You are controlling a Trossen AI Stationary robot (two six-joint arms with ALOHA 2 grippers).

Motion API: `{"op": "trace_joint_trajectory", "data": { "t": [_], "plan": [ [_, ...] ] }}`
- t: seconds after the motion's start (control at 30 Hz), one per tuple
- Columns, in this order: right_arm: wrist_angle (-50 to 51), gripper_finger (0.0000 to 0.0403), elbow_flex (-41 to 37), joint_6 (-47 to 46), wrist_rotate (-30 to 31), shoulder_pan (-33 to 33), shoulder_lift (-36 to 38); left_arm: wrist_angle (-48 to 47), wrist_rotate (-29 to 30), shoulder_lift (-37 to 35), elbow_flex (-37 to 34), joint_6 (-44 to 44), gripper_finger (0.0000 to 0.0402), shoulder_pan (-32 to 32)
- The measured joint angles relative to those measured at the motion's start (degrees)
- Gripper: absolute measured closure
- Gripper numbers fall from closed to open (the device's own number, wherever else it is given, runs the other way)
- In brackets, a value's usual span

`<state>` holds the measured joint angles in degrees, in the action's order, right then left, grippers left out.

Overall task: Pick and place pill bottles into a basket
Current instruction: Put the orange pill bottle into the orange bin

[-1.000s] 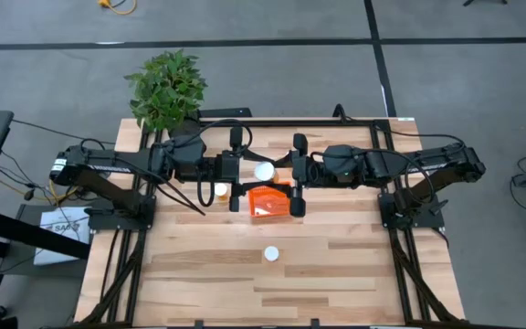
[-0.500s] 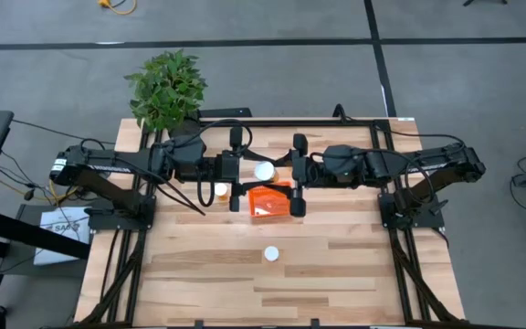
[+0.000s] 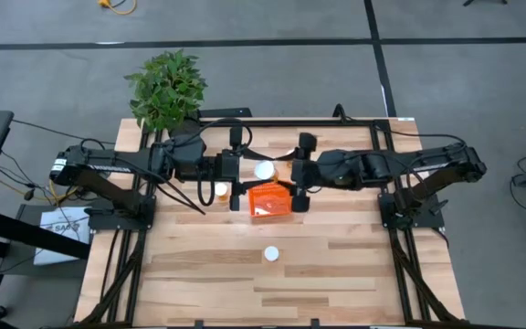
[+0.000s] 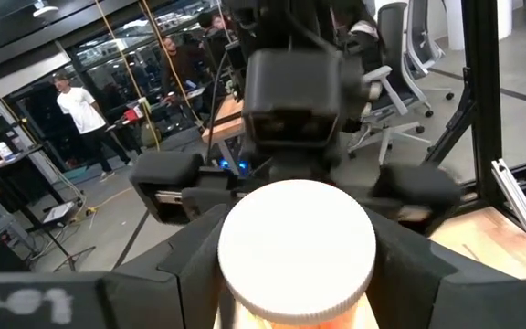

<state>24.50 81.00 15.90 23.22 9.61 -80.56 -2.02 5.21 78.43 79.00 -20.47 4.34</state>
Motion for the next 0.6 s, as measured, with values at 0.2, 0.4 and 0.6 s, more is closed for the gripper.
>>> {"op": "trace_joint_trajectory", "data": {
  "t": [0.2,0.4,0.6],
  "plan": [
    [15.7,0.0168,0.0,-2.3,3.7,-2.3,0.6,0.0,0.0,0.0,0.0,0.0,0.0200,0.0],
    [30.9,0.0168,0.0,-10.4,-1.7,-7.4,1.6,-0.7,1.8,0.0,0.0,-0.9,0.0200,0.0],
    [41.8,0.0168,0.0,-12.4,-7.3,-13.2,2.5,-3.8,4.3,0.0,0.0,-1.4,0.0200,0.0]
  ]
}}
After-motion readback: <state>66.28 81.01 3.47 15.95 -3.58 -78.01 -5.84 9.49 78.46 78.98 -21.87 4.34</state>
